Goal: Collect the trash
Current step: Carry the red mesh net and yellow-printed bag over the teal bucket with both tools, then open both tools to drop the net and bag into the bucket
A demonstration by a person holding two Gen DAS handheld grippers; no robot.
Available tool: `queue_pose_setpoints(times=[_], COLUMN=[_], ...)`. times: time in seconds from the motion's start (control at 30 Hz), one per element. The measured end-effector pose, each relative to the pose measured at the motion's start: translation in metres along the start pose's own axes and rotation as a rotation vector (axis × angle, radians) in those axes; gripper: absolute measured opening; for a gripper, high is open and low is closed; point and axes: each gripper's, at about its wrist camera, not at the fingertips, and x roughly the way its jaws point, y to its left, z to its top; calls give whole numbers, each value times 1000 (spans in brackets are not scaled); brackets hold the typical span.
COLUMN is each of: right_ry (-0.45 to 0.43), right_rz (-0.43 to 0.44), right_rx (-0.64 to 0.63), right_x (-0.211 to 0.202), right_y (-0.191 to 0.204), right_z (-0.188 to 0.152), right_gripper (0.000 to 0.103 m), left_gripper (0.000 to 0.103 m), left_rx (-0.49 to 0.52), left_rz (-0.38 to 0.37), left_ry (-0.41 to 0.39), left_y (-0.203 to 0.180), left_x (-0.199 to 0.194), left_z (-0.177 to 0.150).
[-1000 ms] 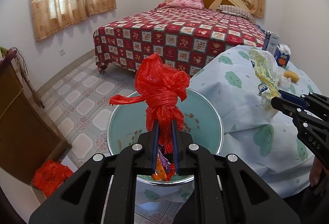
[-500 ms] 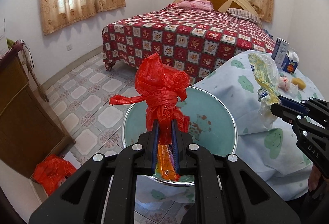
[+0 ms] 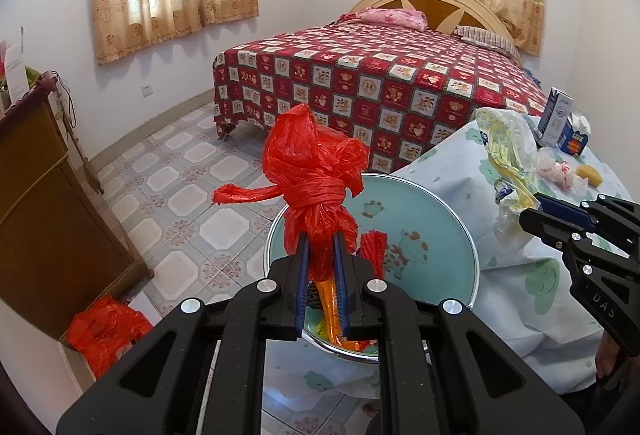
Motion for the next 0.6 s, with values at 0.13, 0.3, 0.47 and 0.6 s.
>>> queue_pose_setpoints(times=[0.13,0.3,0.47,0.6], right_ry=[-2,-5,-4,-3], right_rz=[11,28,37,41], right_rx=[-12,-31,-42,-45], right_x=[3,5,7,8], right_y=[6,11,14,16], right_z=[5,7,7,8], right_gripper=[14,14,14,14], left_gripper=[12,12,12,12], left_rx=[-8,-15,-17,-18], left_rz=[3,7,6,6], left_ry=[-4,-6,-7,-7], left_y=[3,6,7,7], left_x=[-1,-2,-2,-2], left_z=[1,1,1,1])
